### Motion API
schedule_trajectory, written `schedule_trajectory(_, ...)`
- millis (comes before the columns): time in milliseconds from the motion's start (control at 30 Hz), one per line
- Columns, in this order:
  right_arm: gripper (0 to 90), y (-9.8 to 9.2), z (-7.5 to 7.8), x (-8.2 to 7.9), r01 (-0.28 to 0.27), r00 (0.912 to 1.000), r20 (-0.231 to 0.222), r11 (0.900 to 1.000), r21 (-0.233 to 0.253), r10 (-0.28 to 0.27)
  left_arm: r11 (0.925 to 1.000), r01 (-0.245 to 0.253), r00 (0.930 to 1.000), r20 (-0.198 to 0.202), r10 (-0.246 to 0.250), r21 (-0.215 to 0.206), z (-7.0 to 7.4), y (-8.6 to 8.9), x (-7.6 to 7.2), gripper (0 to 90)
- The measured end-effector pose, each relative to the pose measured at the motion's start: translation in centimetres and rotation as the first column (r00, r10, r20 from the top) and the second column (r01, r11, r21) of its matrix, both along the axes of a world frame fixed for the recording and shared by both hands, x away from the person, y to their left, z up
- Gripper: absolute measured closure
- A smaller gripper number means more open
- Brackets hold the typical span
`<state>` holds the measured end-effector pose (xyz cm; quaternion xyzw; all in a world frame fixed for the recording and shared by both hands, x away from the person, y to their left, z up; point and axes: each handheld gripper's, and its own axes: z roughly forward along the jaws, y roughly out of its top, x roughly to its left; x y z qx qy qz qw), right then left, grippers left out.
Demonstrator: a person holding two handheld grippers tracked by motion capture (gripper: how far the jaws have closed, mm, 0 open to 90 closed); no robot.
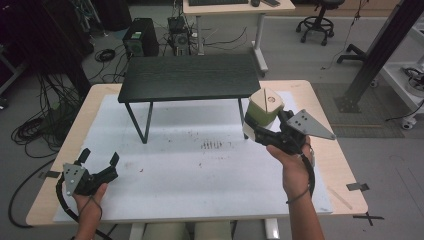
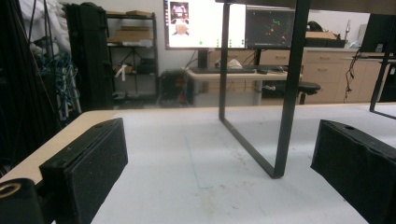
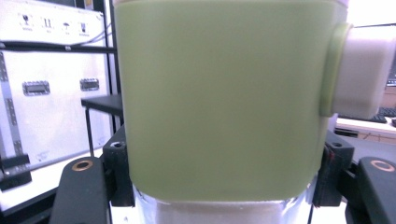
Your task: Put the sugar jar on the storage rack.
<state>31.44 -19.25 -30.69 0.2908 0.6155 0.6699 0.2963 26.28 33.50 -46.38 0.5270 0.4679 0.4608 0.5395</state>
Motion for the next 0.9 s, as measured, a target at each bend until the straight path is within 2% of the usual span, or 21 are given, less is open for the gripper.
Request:
schedule_trajectory(233,29.9,0.4,2.1,0.8,-0.011,0.9999,0.001,1.000,-0.012,0.011,1.0000,0.000,1.0000,0.000,0.000,0.000,0.0,0.0,0.0,3.7)
schedule_trajectory(567,29.9,1.1,4.0,1.9,-0.022,0.9997,0.007,1.000,-0.021,0.022,1.0000,0.001,1.0000,0.000,-0.001,0.000,0.0,0.0,0.0,3.6)
schedule_trajectory(900,29.9,2.8,6.3,4.0,-0.051,0.9985,0.017,0.999,-0.010,0.051,1.0000,0.001,1.0000,0.000,-0.001,0.001,0.0,0.0,0.0,3.6)
